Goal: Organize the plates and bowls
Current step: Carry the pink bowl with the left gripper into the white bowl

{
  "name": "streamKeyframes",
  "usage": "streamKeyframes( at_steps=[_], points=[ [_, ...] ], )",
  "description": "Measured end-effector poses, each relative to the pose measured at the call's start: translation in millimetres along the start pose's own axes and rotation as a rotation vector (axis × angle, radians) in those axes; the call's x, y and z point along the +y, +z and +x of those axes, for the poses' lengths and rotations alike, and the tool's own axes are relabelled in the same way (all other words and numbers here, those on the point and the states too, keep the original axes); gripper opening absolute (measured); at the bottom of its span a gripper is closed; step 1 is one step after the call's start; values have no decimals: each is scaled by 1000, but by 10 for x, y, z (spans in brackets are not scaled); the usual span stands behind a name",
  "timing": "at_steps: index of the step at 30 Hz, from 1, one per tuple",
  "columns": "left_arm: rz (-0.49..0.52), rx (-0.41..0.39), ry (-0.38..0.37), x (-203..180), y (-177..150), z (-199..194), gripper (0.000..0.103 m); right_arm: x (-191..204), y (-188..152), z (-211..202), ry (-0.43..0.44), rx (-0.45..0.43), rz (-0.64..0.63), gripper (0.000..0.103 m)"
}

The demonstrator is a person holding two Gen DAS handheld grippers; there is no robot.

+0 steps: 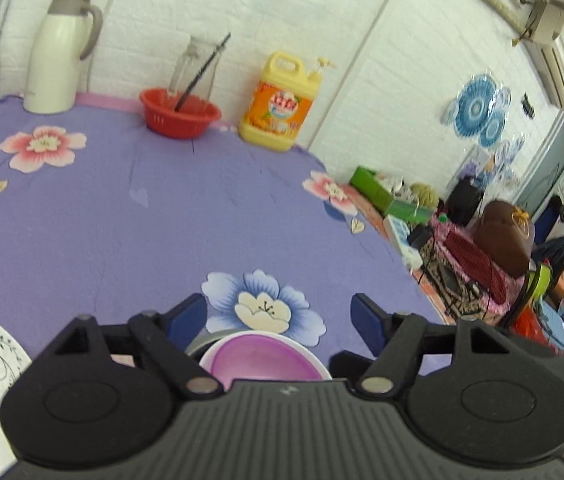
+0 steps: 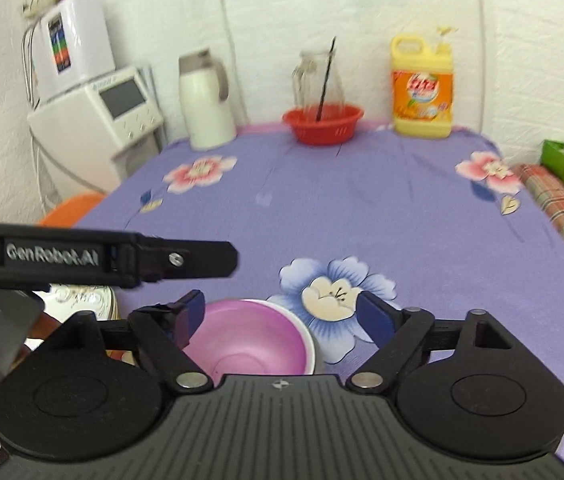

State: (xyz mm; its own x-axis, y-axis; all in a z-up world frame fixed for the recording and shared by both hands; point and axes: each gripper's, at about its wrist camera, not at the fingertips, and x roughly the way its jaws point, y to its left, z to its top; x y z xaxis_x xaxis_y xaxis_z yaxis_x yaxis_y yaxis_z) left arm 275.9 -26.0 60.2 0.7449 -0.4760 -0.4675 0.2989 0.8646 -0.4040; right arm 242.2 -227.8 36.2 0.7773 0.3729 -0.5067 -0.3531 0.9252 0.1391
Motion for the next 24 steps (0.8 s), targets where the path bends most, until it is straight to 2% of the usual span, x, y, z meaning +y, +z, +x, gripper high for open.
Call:
streamKeyframes(
  at_steps=[3,7,11,15,17,21,24],
  points=[
    [-21,-40,21,40,-154,-52,72,-54,-217,-87,-23,-71,64,103],
    [-13,-65,102,104,-376,-76,72,-173,-487,-121,-54,-120,166,103],
    [-13,-54,179,220,-439,-40,72,-254,-557,-7,-82,-67,181,103],
    [-46,-32,162,339,-416,15,72,-277,-595,88,-65,-45,193,103],
    [-45,16,140,351,-390,103,72,-278,-596,156,-46,-21,197,103],
    [10,108,142,324,-353,313,72,-260,-541,316,-36,35,173,103],
    [53,144,154,300,-365,435,72,-232,-528,429,-46,78,139,103]
  ],
)
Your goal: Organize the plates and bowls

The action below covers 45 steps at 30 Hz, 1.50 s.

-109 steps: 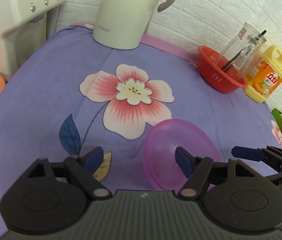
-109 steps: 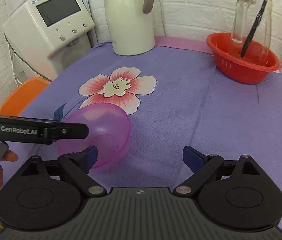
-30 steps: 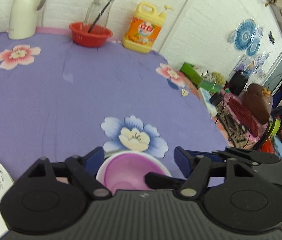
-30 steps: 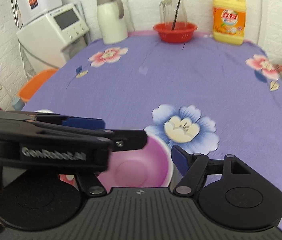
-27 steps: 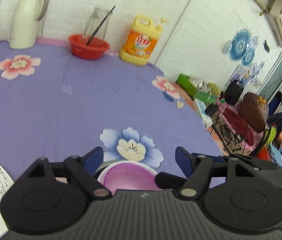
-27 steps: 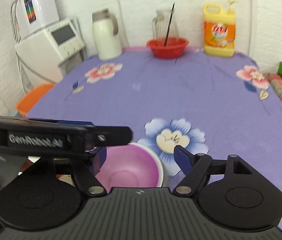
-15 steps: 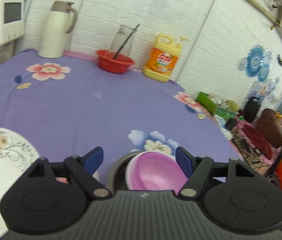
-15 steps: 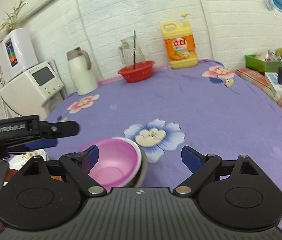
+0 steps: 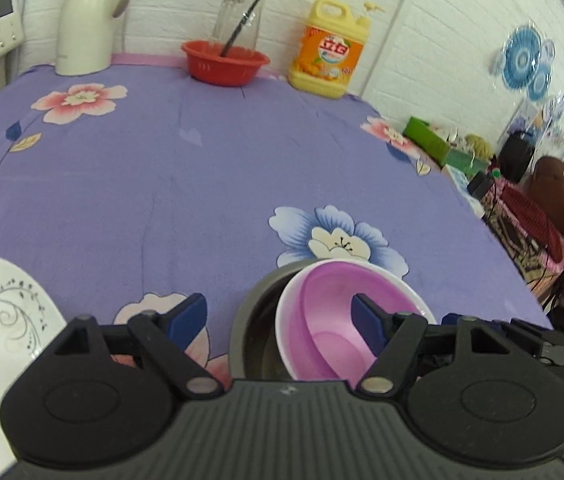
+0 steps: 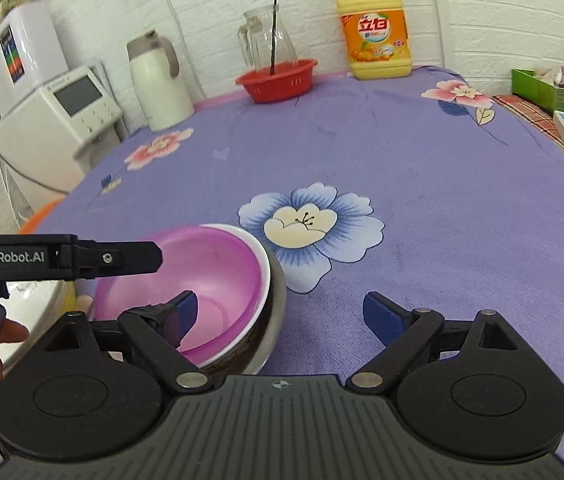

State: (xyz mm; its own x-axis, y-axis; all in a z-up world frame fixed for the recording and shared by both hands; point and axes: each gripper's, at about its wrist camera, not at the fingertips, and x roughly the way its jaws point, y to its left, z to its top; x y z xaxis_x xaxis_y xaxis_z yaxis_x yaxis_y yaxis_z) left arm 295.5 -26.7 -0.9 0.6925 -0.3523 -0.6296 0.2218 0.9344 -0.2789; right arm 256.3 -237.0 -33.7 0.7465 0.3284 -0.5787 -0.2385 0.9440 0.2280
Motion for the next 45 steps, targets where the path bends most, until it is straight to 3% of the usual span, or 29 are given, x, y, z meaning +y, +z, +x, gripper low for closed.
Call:
streamKeyframes(
  at_steps=[8,22,33,37,45],
  points=[
    [6,35,55,53,-10,234,72,27,-57,188,-14,49,-32,103],
    [-28,55,21,51,-79,332,72,96,-118,238,-23,-4,-73,103],
    [-12,57,13,45,-98,318,73,150,-91,232,-70,27,-32,103],
    [-9,52,8,56,-103,315,73,151,-149,226,-81,-18,-19,103],
    [14,37,4,50,-158,304,74,102,-112,205,-37,-2,-23,103]
  ],
)
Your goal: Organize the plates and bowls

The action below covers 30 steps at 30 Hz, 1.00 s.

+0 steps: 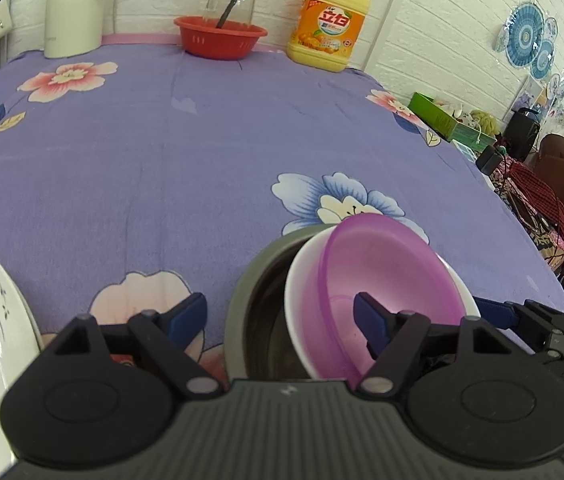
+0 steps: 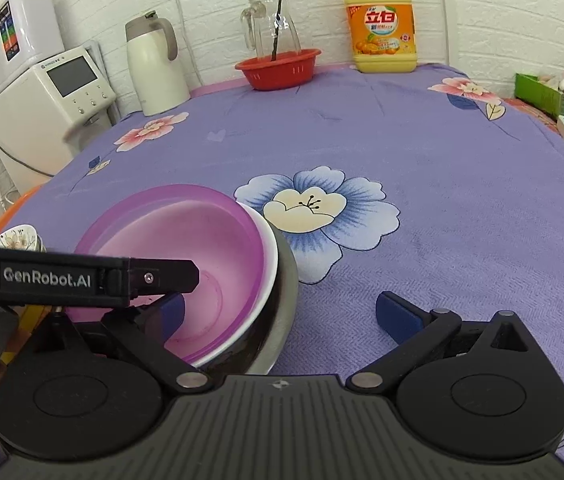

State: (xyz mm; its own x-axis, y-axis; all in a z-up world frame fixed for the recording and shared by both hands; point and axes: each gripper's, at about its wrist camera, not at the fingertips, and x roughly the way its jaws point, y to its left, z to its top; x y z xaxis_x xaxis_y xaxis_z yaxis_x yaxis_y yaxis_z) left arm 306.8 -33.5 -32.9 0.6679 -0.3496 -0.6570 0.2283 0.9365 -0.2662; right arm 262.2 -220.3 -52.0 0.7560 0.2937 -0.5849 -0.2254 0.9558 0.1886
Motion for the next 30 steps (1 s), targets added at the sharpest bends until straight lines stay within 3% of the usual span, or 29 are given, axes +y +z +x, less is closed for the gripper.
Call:
streamKeyframes(
  at_steps=[9,10,11,12,14,21,25,30],
  points=[
    [-5,14,-22,73,-31,-85,73,145,-16,-99,12,-10,-66,103],
    [2,6,-22,59,-57,-97,71,144,-24,-90,30,-1,-54,103],
    [-1,-4,-23,61,-73,-105,67,147,-35,-78,48,7,-43,94],
    [-17,-9,-48,71,-85,-113,55,164,-46,-74,66,8,-29,91],
    [-33,-6,-78,43,-97,-136,46,188,-51,-81,59,8,-19,91],
    [-90,-46,-82,30,-59,-341,46,328,0,-292,40,-15,-21,88],
    [-117,-130,-43,199,16,-671,46,568,140,-365,58,-55,-79,88],
    [-129,-243,91,568,27,-1162,49,1079,313,-274,173,-96,-161,96]
  ],
)
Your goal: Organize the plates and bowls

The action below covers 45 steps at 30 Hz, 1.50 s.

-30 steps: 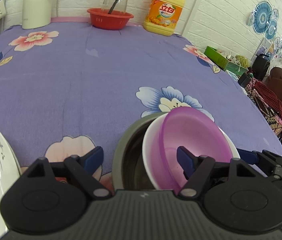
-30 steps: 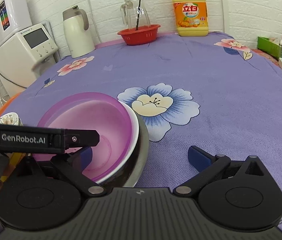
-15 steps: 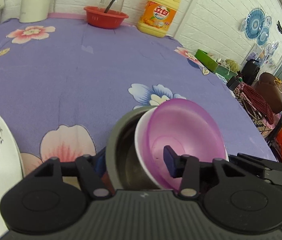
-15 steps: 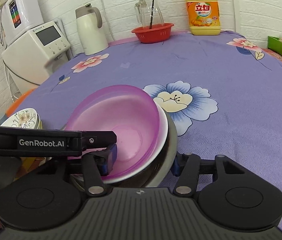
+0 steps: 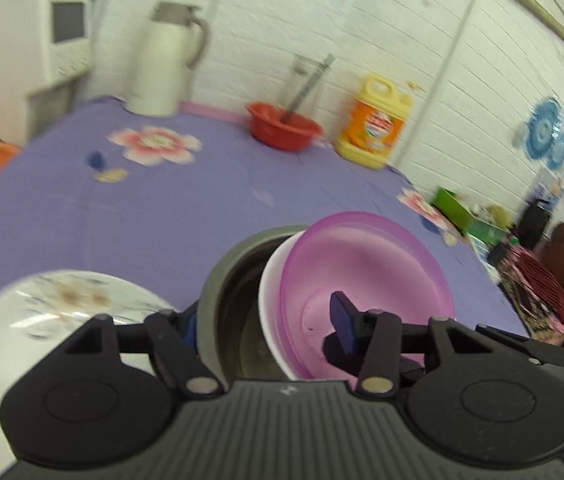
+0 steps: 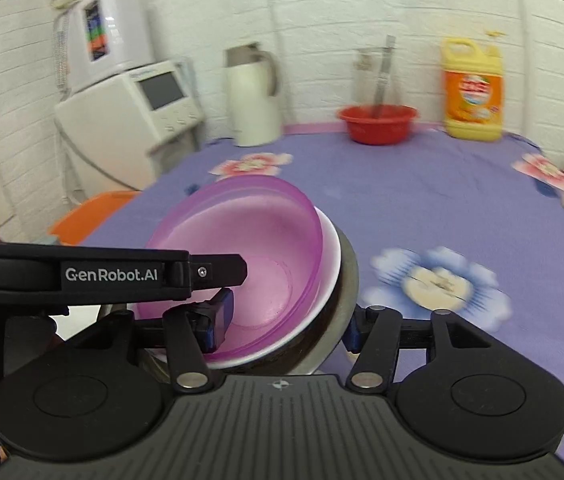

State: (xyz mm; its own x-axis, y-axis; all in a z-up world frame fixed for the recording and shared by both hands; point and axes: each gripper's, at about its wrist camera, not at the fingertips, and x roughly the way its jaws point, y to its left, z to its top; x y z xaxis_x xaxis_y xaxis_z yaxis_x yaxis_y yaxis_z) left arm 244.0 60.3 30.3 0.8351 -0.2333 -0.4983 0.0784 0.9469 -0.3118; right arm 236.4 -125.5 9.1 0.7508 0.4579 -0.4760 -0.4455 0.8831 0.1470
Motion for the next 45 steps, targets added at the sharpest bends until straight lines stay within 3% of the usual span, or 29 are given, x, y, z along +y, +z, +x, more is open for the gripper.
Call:
streamKeyframes(
  at_steps=[2,6,10,16,20,25,31,37,45],
  points=[
    [15,-23,68,168,-1,-128,50,201,48,146,52,-2,-21,103],
    [-32,-18,164,588,-68,-238,51,593,23,466,179,45,-35,103],
    [-85,11,178,899,-187,-264,51,821,-59,662,226,105,-58,103],
    [-110,21,181,1078,-297,-242,51,940,-142,782,240,153,-64,103],
    [-96,-1,177,1102,-335,-233,51,970,-169,803,235,157,-73,103],
    [-91,-21,157,1122,-353,-237,62,982,-165,803,216,150,-90,103],
    [-128,-61,144,1154,-267,-302,66,1179,-134,627,92,3,-249,103],
    [-102,-145,156,1047,-139,-515,72,763,-9,426,136,-30,-104,103],
    [-59,-149,95,568,-239,-647,72,191,-84,53,-5,-76,37,103]
  ],
)
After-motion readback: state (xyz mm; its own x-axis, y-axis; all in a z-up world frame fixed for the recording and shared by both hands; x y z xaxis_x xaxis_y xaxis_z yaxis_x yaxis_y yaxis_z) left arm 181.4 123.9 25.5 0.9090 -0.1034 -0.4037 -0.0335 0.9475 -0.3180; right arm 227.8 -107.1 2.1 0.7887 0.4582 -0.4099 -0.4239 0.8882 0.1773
